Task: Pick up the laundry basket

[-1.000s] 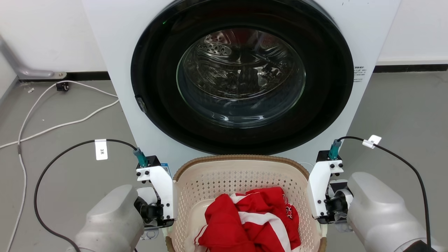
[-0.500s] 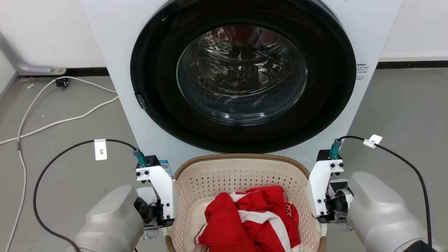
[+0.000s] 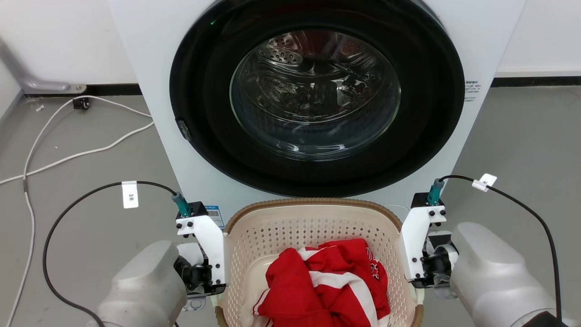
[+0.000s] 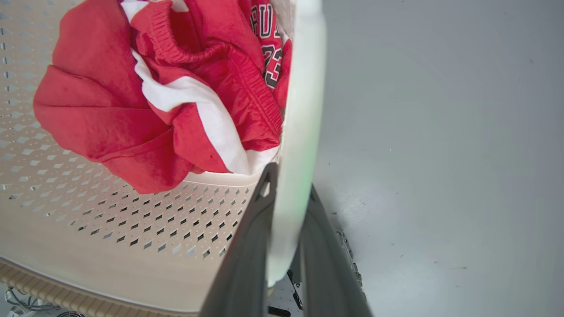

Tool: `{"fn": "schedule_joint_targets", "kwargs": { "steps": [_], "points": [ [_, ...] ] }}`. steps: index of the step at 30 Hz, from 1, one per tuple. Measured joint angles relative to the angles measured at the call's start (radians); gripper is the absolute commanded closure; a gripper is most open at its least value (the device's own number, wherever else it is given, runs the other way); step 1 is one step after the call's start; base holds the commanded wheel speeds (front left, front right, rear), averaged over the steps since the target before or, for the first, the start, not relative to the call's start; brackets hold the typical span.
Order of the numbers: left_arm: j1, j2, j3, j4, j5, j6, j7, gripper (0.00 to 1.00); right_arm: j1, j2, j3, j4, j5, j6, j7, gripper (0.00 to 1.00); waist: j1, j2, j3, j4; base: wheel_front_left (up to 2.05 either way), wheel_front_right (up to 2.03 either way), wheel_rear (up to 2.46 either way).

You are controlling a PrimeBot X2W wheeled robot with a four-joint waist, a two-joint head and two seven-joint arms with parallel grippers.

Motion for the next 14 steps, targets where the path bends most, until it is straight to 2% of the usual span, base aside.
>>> {"fn": "schedule_joint_targets", "kwargs": {
  "steps": [14],
  "points": [
    [0.000, 0.000, -0.004, 0.002, -0.009, 0.000, 0.000, 1.00, 0.001, 0.000, 0.000, 0.000, 0.001, 0.000, -0.004, 1.00, 0.0000, 0.0000, 0.001, 0.004, 0.00, 0.00, 0.00]
  ]
}}
